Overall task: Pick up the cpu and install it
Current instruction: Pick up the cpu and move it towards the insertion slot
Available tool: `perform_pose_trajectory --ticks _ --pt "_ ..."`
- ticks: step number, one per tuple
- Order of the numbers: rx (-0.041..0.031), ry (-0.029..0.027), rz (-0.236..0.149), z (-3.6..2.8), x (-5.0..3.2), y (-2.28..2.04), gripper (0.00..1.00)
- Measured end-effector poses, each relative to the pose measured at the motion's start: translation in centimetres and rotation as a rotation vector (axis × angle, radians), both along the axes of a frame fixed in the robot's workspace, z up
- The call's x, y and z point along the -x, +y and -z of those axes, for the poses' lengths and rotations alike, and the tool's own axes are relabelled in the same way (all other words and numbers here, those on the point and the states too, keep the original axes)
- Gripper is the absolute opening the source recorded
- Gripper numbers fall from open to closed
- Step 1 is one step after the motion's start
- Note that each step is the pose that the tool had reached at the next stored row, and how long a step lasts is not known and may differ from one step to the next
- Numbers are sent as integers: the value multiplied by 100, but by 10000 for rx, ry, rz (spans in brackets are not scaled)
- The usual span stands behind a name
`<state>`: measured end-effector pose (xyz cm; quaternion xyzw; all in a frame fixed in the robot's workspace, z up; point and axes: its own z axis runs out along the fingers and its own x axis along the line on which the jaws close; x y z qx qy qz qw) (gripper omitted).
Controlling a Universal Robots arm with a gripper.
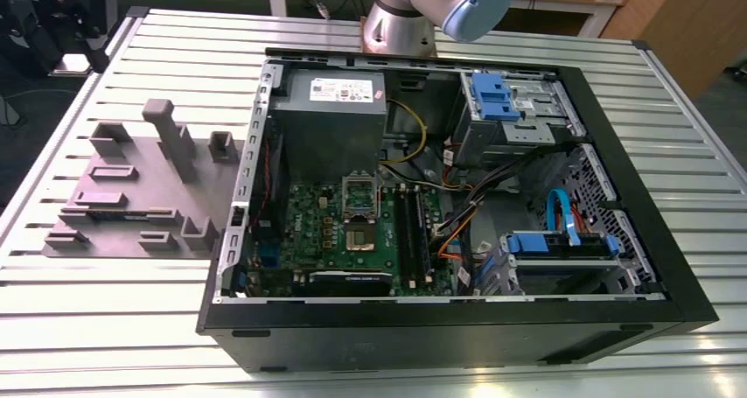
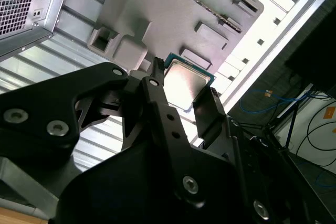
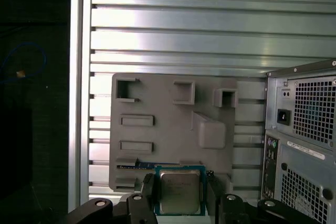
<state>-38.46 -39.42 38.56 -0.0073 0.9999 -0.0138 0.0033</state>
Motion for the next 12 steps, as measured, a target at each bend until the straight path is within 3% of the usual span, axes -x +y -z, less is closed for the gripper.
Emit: perform_pose_trajectory --ticks 12 --pt "0 0 0 0 -31 0 47"
